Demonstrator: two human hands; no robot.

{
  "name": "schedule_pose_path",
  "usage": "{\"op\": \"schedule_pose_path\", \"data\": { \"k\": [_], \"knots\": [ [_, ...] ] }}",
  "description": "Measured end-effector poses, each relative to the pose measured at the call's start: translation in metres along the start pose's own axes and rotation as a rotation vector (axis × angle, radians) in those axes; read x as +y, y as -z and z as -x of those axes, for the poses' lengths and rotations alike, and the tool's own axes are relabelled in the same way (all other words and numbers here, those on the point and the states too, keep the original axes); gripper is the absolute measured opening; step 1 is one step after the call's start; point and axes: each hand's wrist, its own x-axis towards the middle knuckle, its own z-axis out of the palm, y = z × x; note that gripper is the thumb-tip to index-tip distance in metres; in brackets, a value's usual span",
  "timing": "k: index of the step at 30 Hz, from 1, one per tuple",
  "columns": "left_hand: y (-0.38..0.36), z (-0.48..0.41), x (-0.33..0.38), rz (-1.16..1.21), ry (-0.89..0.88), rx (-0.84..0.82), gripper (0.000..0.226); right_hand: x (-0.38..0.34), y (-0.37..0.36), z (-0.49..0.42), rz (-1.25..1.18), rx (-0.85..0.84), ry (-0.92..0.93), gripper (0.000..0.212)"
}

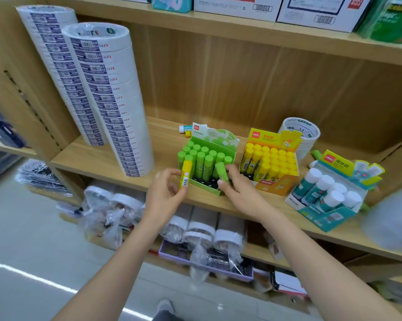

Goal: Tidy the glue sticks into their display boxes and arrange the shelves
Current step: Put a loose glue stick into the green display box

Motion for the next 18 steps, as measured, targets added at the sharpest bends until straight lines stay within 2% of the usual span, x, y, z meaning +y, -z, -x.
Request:
{"op": "schedule_pose_path", "data": {
  "k": [3,6,10,13,15,18],
  "knots": [
    [0.002,0.001,0.008,0.015,-0.033,-0.003,0.026,0.003,0.005,0.005,-0.004,0.008,-0.029,0.038],
    [0.004,-0.008,0.01,0.023,-0.009,-0.013,0.026,0.0,-0.002,0.011,-0.012,0.113,-0.051,0.037],
    [0.005,-0.017,0.006,0.124,0.045,-0.151,0.028,-0.007,-0.014,0.014,-0.12,0.204,-0.191,0.046],
    [0.01,-0.015,-0.001,0.109,-0.011,-0.194,0.028,-0.011,-0.017,0.013,-0.176,0.242,-0.265,0.047],
    [0.016,-0.017,-0.005,0.085,-0.038,-0.214,0.028,-0.013,-0.018,0.011,-0.166,0.325,-0.26,0.044],
    [0.024,-0.024,-0.009,0.089,-0.062,-0.235,0.025,-0.02,-0.02,0.009,-0.24,0.542,-0.215,0.039]
  ]
}}
